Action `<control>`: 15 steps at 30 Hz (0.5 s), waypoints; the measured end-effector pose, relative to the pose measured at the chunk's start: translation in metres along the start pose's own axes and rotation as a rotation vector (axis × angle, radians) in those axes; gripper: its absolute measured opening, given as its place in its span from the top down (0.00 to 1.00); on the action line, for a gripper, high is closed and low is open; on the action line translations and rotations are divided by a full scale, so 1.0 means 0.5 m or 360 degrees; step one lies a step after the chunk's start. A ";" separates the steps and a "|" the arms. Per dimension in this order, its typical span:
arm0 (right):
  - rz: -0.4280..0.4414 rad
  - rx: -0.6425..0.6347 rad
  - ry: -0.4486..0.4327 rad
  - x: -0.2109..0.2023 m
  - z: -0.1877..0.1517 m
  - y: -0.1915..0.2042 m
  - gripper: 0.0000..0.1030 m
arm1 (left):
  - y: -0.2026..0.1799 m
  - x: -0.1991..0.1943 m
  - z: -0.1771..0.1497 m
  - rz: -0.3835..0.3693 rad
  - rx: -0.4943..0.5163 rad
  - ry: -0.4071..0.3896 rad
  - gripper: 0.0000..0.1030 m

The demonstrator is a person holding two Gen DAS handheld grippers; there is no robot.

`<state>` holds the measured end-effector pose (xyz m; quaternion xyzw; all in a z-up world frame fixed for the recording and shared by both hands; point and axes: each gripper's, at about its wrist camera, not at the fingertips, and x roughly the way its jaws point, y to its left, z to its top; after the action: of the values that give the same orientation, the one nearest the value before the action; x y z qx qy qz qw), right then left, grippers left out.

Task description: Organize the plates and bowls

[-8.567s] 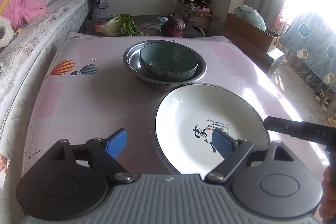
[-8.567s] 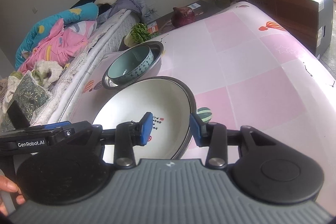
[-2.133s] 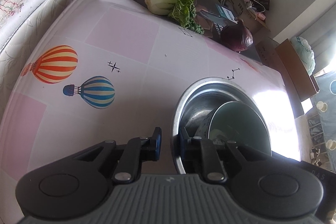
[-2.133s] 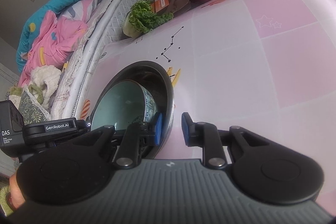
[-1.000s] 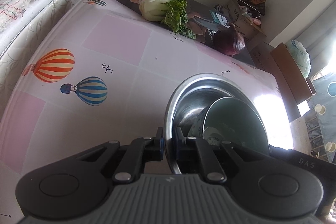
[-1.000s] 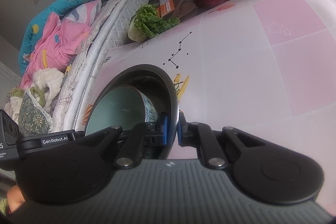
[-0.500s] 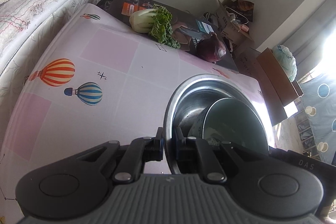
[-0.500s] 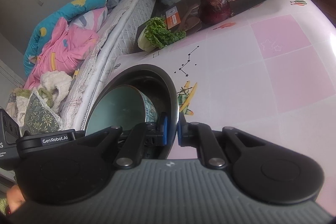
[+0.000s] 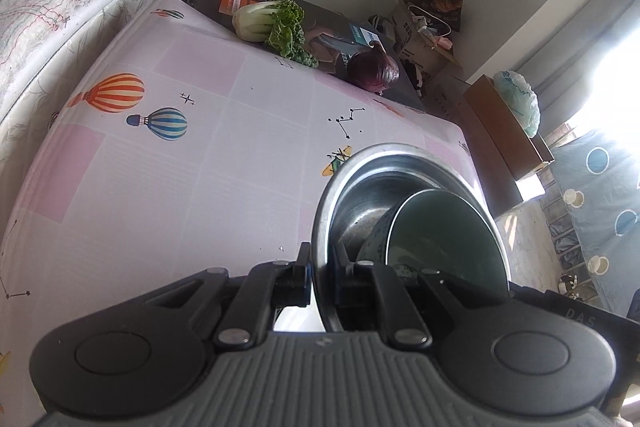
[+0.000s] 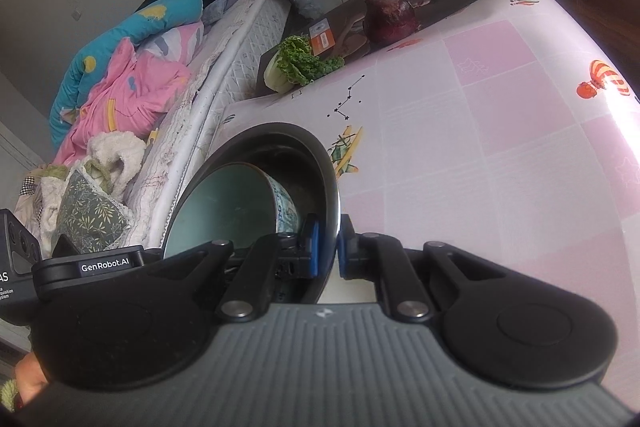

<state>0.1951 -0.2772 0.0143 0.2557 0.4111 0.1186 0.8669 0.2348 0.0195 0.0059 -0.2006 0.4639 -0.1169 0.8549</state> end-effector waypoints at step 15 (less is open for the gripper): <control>-0.0048 0.0058 0.0121 -0.021 -0.135 -0.051 0.92 | 0.028 0.012 -0.121 0.0033 0.0002 0.0141 0.91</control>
<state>0.1363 -0.2799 -0.0284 0.2605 0.4495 0.1077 0.8476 0.1873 0.0156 -0.0345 -0.1900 0.5033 -0.1172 0.8348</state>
